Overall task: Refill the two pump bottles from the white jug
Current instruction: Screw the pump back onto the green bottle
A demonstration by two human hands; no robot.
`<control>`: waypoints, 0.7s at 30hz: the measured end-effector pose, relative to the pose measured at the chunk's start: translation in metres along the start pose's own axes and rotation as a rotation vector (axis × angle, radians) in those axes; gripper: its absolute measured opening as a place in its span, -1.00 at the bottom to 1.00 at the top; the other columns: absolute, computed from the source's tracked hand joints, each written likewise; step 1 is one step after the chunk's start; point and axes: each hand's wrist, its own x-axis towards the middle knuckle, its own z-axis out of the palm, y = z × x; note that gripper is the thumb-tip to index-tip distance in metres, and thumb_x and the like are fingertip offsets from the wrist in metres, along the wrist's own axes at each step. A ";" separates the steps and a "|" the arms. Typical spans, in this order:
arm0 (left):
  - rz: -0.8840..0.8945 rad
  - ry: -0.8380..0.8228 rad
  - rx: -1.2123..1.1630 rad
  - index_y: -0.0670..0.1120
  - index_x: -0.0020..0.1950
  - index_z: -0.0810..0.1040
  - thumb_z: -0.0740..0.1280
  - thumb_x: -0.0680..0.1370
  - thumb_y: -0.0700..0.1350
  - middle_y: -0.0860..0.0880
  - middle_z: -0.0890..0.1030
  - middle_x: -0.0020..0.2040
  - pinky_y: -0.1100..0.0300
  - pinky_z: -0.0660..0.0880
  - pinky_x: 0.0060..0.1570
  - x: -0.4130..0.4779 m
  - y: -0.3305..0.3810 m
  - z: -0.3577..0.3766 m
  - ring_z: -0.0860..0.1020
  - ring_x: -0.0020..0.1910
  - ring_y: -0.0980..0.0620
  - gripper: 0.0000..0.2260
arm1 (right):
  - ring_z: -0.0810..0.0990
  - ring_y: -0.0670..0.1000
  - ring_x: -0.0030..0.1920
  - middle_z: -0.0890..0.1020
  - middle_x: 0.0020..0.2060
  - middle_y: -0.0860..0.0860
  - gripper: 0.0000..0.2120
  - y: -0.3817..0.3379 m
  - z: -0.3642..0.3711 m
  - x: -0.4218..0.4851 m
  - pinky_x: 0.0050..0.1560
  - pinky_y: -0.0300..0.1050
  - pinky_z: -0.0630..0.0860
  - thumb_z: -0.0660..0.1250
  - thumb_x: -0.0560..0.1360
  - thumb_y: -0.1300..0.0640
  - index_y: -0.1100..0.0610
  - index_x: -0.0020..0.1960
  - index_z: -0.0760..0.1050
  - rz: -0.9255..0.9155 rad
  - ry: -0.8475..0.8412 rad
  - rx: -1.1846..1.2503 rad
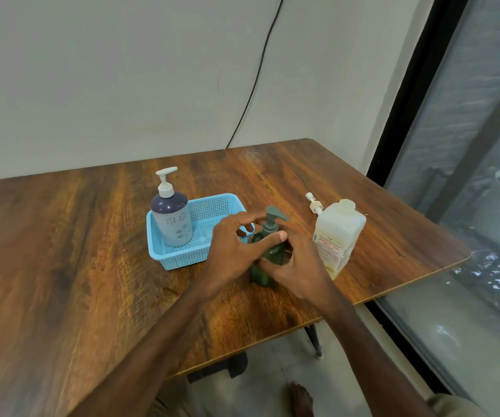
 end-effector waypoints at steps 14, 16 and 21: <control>-0.008 -0.080 -0.107 -0.01 0.44 0.52 0.46 0.50 -0.04 0.08 0.64 0.32 -0.04 0.52 0.38 -0.015 -0.004 0.008 0.58 0.34 0.14 -0.50 | 0.57 -0.33 0.07 0.60 0.03 -0.31 -0.51 -0.007 -0.004 -0.001 -0.03 -0.46 0.49 0.57 0.40 0.10 -0.04 0.29 0.53 -0.013 -0.032 0.046; -0.019 -0.095 -0.085 0.11 0.44 0.50 0.50 0.51 0.09 0.15 0.61 0.34 0.02 0.50 0.38 -0.014 0.000 0.012 0.55 0.36 0.17 -0.48 | 0.59 -0.31 0.08 0.61 0.04 -0.29 -0.52 -0.006 -0.004 -0.002 -0.02 -0.41 0.53 0.57 0.41 0.12 -0.03 0.28 0.54 -0.004 -0.038 0.072; -0.045 0.085 -0.008 0.17 0.26 0.54 0.60 0.40 0.20 0.27 0.63 0.10 0.13 0.50 0.15 -0.008 0.004 0.007 0.55 0.16 0.18 -0.51 | 0.58 -0.14 0.16 0.61 0.21 -0.14 -0.42 -0.003 0.000 -0.002 0.08 -0.23 0.60 0.56 0.42 -0.04 -0.03 0.39 0.46 0.038 -0.011 0.027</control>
